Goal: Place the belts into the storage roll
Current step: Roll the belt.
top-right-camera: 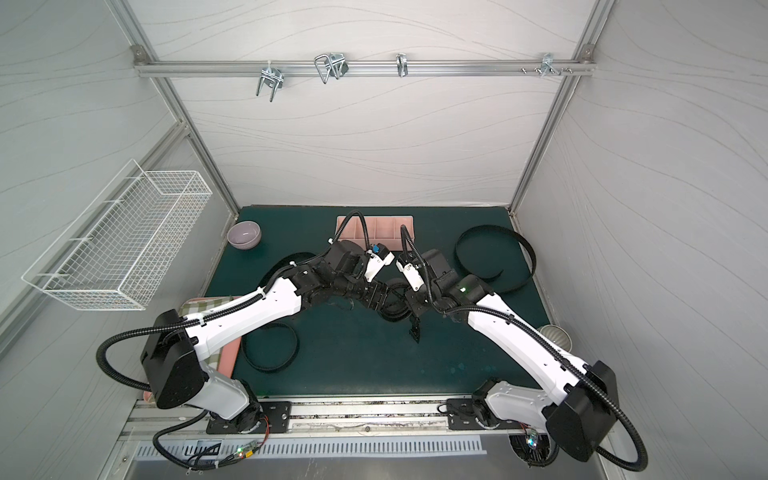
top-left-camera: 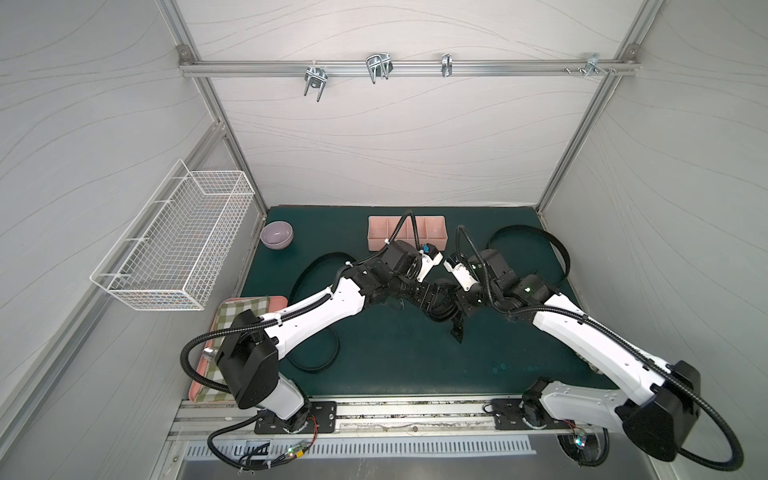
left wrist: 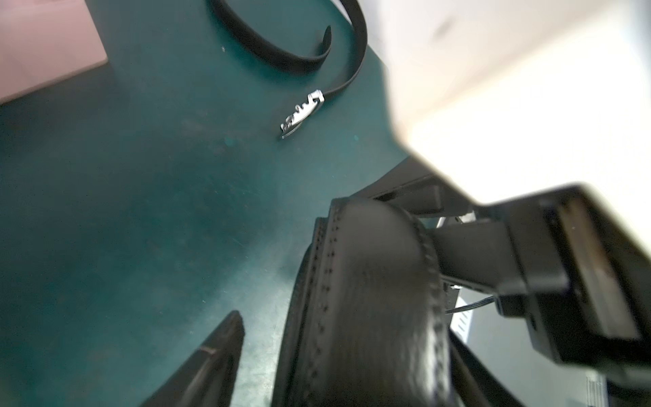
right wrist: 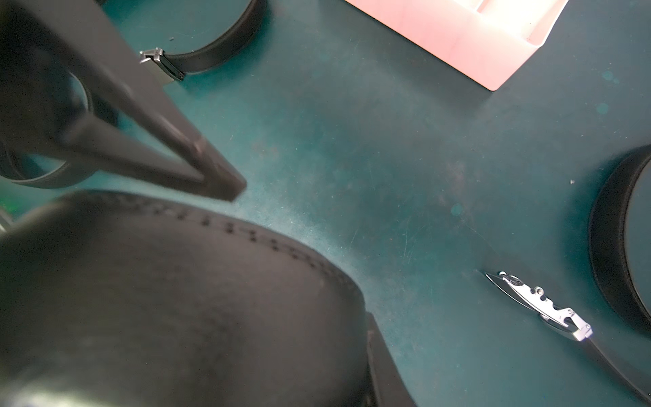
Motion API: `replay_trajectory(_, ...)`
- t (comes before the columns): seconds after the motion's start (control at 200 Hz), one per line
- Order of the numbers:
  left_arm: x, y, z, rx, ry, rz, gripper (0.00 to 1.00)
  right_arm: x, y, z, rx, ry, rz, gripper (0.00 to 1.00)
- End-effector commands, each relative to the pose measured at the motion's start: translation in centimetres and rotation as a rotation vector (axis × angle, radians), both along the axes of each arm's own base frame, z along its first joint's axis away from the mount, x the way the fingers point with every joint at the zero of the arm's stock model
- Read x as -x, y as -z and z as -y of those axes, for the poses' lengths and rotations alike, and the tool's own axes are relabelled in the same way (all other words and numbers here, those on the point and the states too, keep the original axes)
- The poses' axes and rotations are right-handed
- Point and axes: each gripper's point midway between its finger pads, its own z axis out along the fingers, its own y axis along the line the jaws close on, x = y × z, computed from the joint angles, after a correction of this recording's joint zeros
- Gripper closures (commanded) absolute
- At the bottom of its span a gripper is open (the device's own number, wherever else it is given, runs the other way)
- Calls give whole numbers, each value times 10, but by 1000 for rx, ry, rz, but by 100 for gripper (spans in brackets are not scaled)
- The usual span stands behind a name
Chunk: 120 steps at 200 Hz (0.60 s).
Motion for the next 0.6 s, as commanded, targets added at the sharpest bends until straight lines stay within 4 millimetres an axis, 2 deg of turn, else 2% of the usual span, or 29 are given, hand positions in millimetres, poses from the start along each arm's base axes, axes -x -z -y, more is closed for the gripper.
replay_trajectory(0.0,-7,-16,6,6,12,59,39,4,-13,-4,-43,-21,21,99)
replay_trajectory(0.325,-5,-21,6,-3,28,60,69,4,-13,-5,-48,-17,20,99)
replay_trajectory(0.595,-3,-25,3,-12,27,67,78,2,-15,-7,-59,-16,23,99)
